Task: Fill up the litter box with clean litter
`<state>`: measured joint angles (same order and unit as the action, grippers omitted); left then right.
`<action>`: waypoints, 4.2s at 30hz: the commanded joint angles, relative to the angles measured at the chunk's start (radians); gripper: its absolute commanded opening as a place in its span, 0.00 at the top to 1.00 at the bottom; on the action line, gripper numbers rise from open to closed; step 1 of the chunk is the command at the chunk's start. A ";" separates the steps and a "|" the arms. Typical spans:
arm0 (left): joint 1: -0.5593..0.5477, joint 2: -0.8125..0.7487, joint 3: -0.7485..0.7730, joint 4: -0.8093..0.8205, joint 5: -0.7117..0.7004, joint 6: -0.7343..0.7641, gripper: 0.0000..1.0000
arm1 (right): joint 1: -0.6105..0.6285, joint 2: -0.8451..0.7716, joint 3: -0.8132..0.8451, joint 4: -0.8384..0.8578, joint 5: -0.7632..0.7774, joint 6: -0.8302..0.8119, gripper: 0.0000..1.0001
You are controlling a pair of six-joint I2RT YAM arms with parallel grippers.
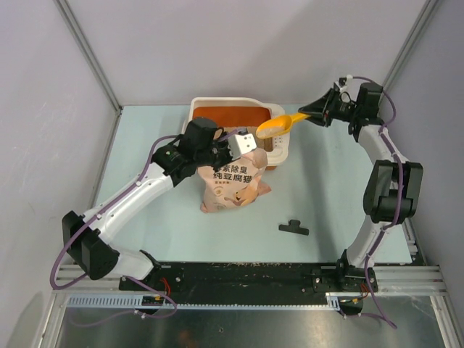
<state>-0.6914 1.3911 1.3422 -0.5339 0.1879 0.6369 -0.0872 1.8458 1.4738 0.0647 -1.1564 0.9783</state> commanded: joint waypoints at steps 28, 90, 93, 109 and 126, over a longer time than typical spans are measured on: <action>-0.005 -0.201 -0.156 0.037 -0.016 0.049 1.00 | 0.403 0.408 0.723 -0.267 0.517 -0.425 1.00; 0.007 -0.188 -0.129 0.040 0.044 -0.033 1.00 | 0.469 -0.266 0.256 -0.775 0.593 -0.975 1.00; 0.007 -0.185 -0.100 0.040 0.068 -0.043 1.00 | 0.550 -0.235 0.264 -0.779 0.901 -0.914 1.00; 0.007 -0.175 -0.037 0.048 0.125 -0.118 1.00 | 0.650 -0.184 0.125 -0.734 1.104 -0.687 1.00; 0.007 -0.178 -0.038 0.098 0.146 -0.144 1.00 | 0.719 -0.154 -0.099 -0.557 0.878 -0.465 1.00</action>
<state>-0.6823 1.2507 1.2564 -0.5541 0.2695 0.5140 0.6209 1.6768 1.4635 -0.5632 -0.1493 0.3935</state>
